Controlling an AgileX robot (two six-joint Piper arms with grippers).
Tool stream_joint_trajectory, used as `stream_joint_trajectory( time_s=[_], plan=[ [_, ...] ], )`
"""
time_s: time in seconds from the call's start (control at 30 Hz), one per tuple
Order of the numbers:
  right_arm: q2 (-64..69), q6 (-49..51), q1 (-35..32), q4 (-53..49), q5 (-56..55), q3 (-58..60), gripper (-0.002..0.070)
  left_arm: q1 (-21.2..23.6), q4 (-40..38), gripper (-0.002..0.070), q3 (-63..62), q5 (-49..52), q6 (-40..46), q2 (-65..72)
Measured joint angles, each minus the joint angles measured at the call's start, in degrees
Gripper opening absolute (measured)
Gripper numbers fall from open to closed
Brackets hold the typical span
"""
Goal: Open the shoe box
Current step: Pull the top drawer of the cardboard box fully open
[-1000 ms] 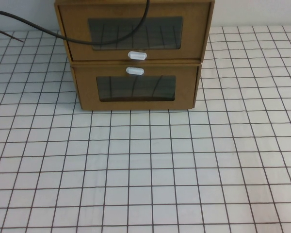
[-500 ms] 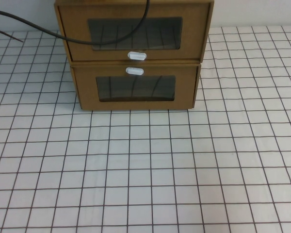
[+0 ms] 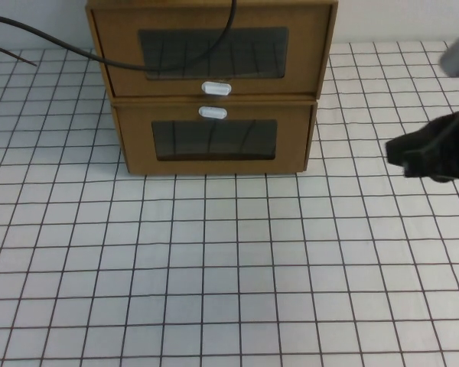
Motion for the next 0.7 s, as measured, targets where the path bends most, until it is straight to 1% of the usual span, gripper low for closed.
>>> stream_joint_trajectory(
  time_s=[0.13, 0.2, 0.4, 0.57, 0.63, 0.7],
  plan=[
    [7.78, 8.46, 9.82, -12.48, 0.0, -9.02, -0.0013, 0.0, 0.0, -0.0002, 0.0, 0.0, 0.0, 0.0],
    [11.89, 13.09, 15.08, -20.48, 0.0, -13.26, -0.0013, 0.0, 0.0, -0.0002, 0.0, 0.0, 0.0, 0.0],
    [22.57, 24.44, 27.37, -46.0, 0.31, -22.11, -0.0013, 0.0, 0.0, -0.0002, 0.0, 0.05, 0.0, 0.0],
    [28.55, 32.78, 32.78, -66.95, -0.67, -23.95, -0.001, 0.0, 0.0, -0.0002, 0.0, 0.05, 0.0, 0.0],
    [30.36, 35.48, 33.55, -73.22, -2.16, -24.09, 0.0006, 0.0, 0.0, -0.0002, 0.0, 0.05, 0.0, 0.0],
    [31.78, 38.48, 33.65, -78.8, -4.39, -24.2, 0.0043, 0.0, 0.0, -0.0002, 0.0, 0.14, 0.0, 0.0]
  ],
)
